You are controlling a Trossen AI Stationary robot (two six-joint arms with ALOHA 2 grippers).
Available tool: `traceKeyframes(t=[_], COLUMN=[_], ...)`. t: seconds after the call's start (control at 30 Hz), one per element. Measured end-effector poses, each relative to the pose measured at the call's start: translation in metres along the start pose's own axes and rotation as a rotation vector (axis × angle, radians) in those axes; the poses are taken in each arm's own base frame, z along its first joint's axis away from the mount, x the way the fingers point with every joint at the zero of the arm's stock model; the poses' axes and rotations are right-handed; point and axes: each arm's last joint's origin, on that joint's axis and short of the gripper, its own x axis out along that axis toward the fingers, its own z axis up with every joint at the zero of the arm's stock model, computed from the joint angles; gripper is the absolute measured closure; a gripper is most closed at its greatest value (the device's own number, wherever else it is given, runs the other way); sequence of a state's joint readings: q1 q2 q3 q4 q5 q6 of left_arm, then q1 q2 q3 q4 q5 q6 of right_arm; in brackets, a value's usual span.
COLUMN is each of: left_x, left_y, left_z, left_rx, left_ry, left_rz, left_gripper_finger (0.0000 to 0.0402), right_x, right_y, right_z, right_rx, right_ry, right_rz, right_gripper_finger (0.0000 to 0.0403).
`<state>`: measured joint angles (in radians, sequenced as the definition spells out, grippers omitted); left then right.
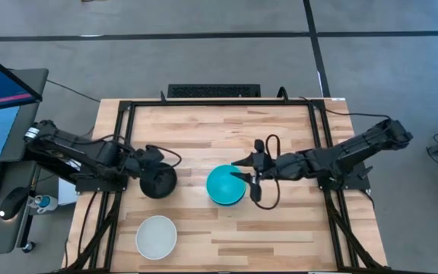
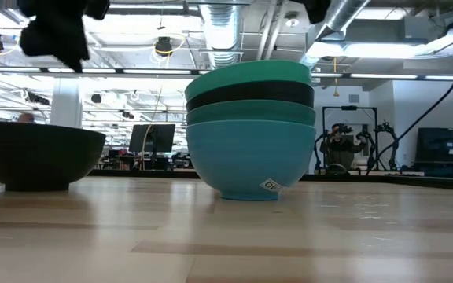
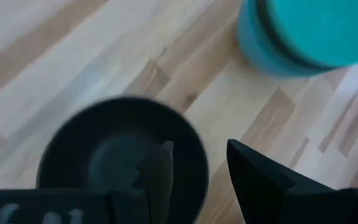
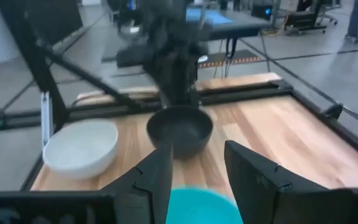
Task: Nest bowls inside each other
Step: Stack the black bowl on the light blue bowl
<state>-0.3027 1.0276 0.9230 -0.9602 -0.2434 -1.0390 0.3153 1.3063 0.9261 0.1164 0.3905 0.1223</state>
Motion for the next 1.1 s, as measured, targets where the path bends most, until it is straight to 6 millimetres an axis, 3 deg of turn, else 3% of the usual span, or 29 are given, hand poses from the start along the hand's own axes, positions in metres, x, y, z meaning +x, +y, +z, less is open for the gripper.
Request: traceKeyframes(t=[0.3, 0.93, 1.1], left_x=[0.033, 0.1, 0.107], left_y=[-0.003, -0.025, -0.023], left_z=[-0.011, -0.02, -0.023], left_rx=[-0.071, -0.136, -0.112], left_ry=[0.038, 0.194, 0.224], left_rz=[-0.1, 0.008, 0.053], left_gripper_finger=[0.0261, 0.0262, 0.0288], right_x=[0.011, 0.011, 0.011], right_y=[-0.003, -0.003, -0.003], right_z=[0.003, -0.002, -0.003], right_rx=[-0.004, -0.02, -0.025], right_ry=[0.023, 0.065, 0.077], right_rz=[-0.025, -0.03, -0.03], right_gripper_finger=[0.0233, 0.0233, 0.0233])
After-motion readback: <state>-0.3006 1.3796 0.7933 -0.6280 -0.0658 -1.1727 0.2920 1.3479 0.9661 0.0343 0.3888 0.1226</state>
